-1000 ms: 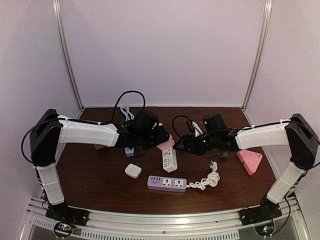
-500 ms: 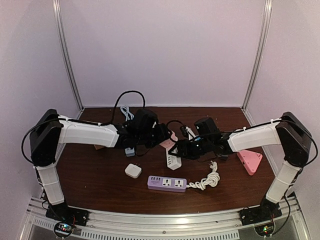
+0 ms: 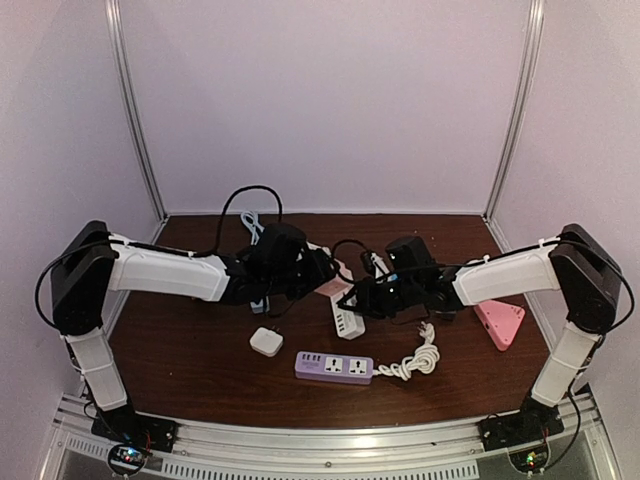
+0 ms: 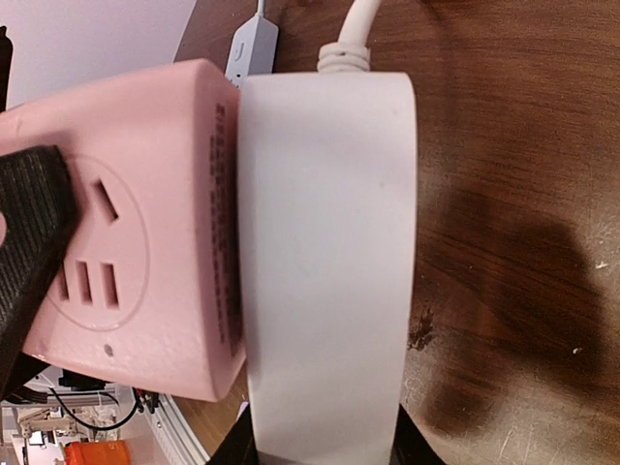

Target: Pull the plug off the socket

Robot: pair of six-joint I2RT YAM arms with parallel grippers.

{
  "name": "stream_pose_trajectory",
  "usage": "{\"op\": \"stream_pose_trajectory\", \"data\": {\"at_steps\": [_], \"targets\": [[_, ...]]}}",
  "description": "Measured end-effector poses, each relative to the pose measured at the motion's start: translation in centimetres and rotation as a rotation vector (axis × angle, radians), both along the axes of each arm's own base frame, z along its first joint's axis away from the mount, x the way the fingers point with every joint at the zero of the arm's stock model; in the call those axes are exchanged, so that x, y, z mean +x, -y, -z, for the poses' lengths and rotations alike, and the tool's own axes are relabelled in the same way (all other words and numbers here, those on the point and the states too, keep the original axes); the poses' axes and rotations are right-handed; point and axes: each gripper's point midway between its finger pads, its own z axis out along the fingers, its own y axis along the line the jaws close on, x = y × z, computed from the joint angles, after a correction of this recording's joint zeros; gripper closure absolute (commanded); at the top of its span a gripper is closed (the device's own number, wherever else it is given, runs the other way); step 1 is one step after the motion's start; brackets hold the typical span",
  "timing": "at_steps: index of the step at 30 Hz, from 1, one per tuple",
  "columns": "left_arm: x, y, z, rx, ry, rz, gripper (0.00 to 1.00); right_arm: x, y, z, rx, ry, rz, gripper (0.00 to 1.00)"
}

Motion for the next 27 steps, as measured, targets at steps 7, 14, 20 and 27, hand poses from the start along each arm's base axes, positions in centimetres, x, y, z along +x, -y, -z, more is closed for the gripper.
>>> {"op": "stream_pose_trajectory", "data": {"at_steps": [7,14,20,27], "targets": [[0.2,-0.4,-0.2,-0.007,0.008,-0.01,0.62,0.4,-0.4,-0.2,0.004,-0.001,0.002,0.93],[0.3,-1.7,-1.5,-0.03,0.002,-0.007,0.62,0.8,-0.1,0.1,-0.022,0.016,0.016,0.93],[0.3,-2.4,-5.0,-0.094,0.032,0.015,0.62,2.1,2.1,2.2,-0.101,-0.015,0.097,0.93],[-0.4,-3.7,-4.9,-0.028,0.021,0.033,0.62,2.3,2.2,2.1,-0.1,-0.01,0.103,0.91]]}}
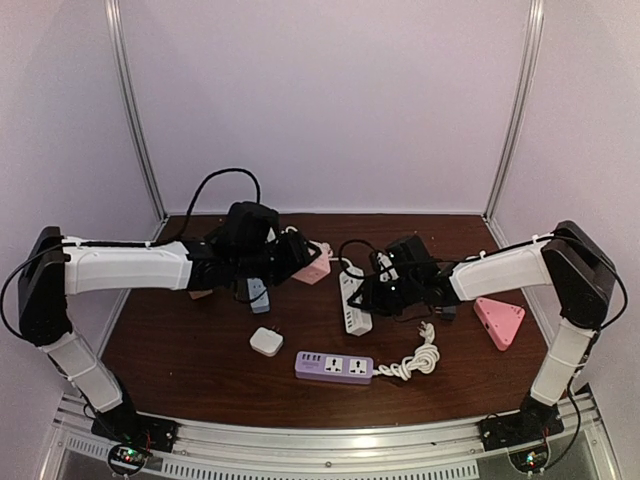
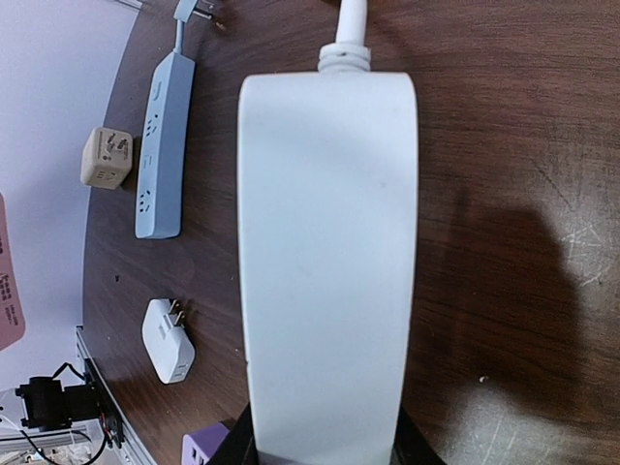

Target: Pull the plug off the socket

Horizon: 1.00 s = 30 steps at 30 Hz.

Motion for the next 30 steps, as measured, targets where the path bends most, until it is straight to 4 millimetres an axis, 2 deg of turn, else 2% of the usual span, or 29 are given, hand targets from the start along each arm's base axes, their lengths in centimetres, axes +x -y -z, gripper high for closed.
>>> {"op": "stream_pose_trajectory", "data": {"at_steps": [3,10,14,18,23,30], "targets": [[-0.3,-1.9,0.2,0.051,-0.008,-0.011,0.62,0.3,-0.3,-0.1,0.003,0.003,-0.004,0.88],[-0.9,-9.1,-0.3,0.176,-0.004,-0.1,0.62,0.9,-1.4,0.3,0.014,-0.005,-0.026,0.85],[-2.3,-13.5,1.1,0.243,-0.036,-0.155,0.61,1.0,-1.8,0.3,0.023,-0.011,-0.039,0.82],[-3.5,-17.1,2.5,0.307,-0.077,-0.203,0.62,1.2,-2.3,0.1,0.036,-0.011,-0.05,0.79],[-4.5,-20.0,3.2,0.348,-0.11,-0.244,0.61,1.1,-2.7,0.7,0.043,-0.026,-0.065,0.74],[-5.5,-22.3,5.3,0.401,-0.162,-0.262,0.61,1.0,-2.7,1.5,0.046,-0.05,-0.069,0.59]]}}
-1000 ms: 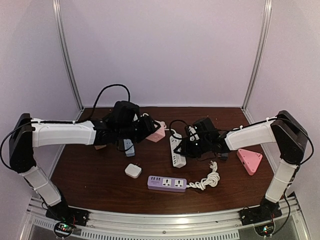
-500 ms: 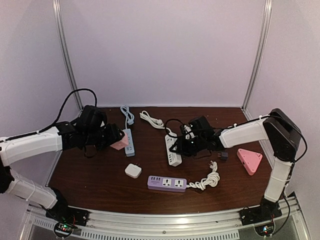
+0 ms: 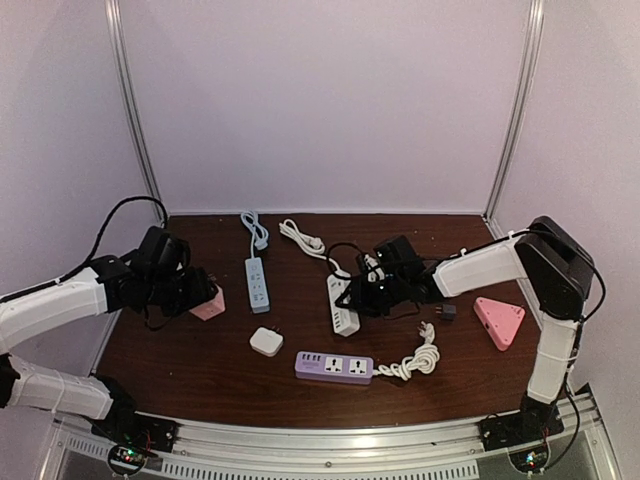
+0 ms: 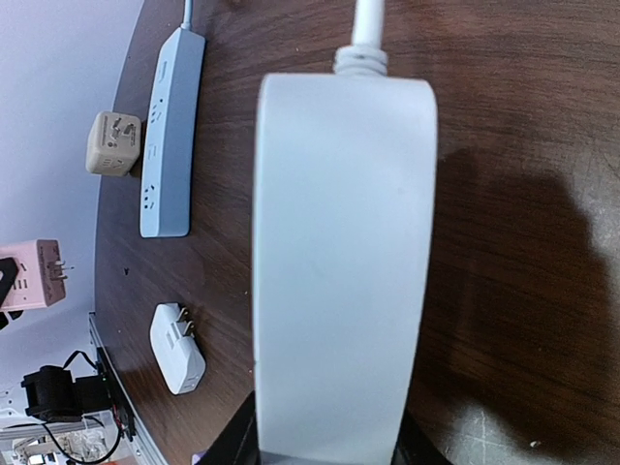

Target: Pull the plug off the socket

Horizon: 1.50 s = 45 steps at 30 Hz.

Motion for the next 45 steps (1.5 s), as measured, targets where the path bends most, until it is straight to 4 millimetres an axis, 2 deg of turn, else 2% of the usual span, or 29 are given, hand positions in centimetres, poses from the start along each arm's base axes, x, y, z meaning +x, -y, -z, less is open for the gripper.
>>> {"op": "stream_pose_trajectory", "data": {"at_steps": [8,18,25,40,45], "targets": [[-0.3,-1.5,2.9,-0.026,-0.071,-0.002,0.61,0.4,0.0,-0.4,0.019,0.007,0.011,0.36],[-0.2,-0.6,6.4,-0.161,-0.138,0.062,0.57,0.7,0.3,-0.4,0.012,0.012,0.019,0.33],[-0.7,-0.1,8.5,-0.232,-0.174,0.099,0.56,1.2,1.5,-1.1,-0.014,0.034,0.039,0.29],[0.8,2.0,8.9,-0.365,-0.112,0.187,0.5,1.5,3.1,-3.3,-0.061,0.097,0.056,0.21],[1.0,2.2,9.0,-0.37,-0.097,0.205,0.39,1.5,3.4,-4.5,-0.065,0.125,0.059,0.19]]}}
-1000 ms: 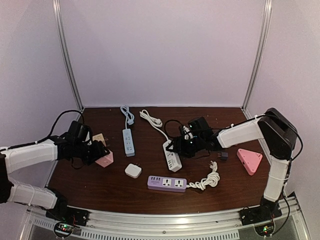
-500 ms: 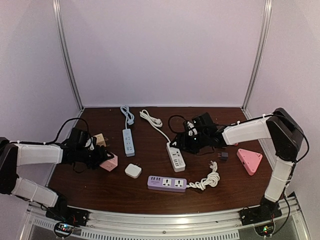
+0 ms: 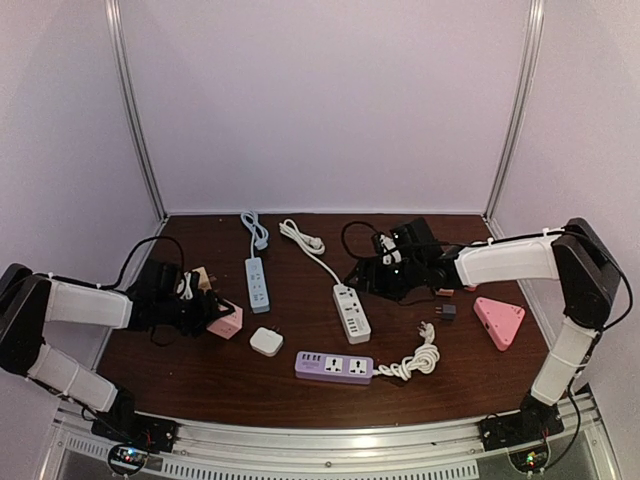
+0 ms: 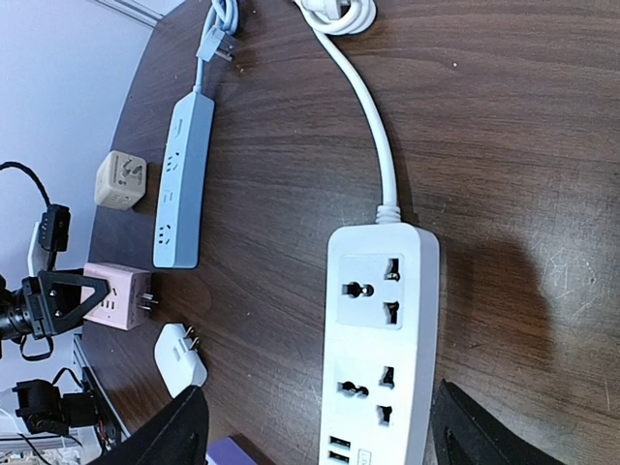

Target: Pull the plug off the socket

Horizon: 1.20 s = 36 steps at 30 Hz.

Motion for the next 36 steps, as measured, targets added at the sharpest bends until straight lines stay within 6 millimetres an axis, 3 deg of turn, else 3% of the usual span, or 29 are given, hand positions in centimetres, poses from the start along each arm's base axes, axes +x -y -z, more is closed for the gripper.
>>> {"op": "stream_pose_trajectory", "data": {"at_steps": [6,13,36], "targets": [[-0.1,-0.3,0.3,0.021,-0.002,0.007,0.23,-0.1,0.2,-0.5,-0.005,0.012,0.001,0.18],[-0.5,-0.8,0.7,0.061,-0.014,0.009,0.14,-0.1,0.3,-1.1,-0.002,0.022,0.002,0.18],[-1.9,-4.6,-0.6,0.319,-0.052,-0.007,0.1,0.2,0.5,-1.9,-0.022,0.048,-0.001,0.17]]}}
